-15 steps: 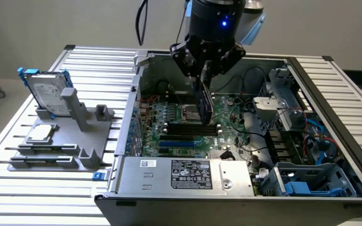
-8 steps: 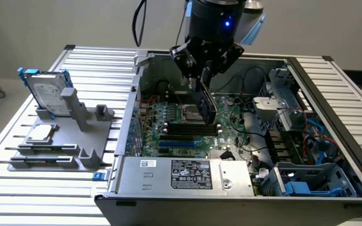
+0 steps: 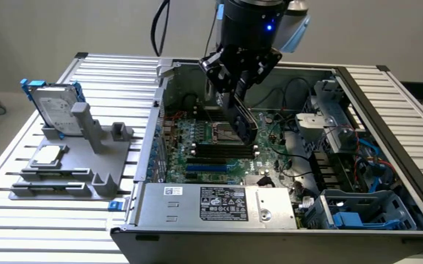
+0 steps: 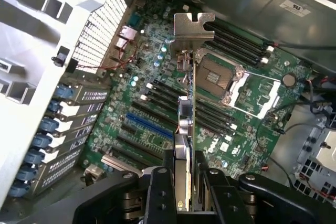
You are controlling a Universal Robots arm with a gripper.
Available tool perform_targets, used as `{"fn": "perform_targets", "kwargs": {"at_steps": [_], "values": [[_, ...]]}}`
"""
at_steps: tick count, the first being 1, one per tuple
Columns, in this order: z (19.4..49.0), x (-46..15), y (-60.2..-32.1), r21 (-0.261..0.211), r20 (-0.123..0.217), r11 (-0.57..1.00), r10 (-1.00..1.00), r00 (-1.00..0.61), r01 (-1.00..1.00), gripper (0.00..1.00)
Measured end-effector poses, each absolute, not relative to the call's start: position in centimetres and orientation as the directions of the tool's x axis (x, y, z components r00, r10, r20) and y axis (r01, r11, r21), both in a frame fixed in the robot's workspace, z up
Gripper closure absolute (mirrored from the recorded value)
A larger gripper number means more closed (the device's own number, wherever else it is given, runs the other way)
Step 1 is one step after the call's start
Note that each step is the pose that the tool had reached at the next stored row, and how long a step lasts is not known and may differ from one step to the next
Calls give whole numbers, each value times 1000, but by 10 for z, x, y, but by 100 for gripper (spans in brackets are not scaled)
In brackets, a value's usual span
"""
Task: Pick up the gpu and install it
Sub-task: 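Insert the gpu into the slot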
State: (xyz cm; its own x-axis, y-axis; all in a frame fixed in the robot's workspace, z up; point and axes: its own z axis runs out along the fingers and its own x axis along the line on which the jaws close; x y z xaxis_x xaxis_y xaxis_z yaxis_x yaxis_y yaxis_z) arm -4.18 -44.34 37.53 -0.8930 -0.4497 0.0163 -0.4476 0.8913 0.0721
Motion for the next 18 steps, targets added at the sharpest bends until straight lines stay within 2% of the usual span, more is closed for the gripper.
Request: {"fn": "perform_targets", "kwargs": {"at_steps": [18], "values": [[375, -42, -443, 75, 14, 700, -713, -701, -710, 74]]}}
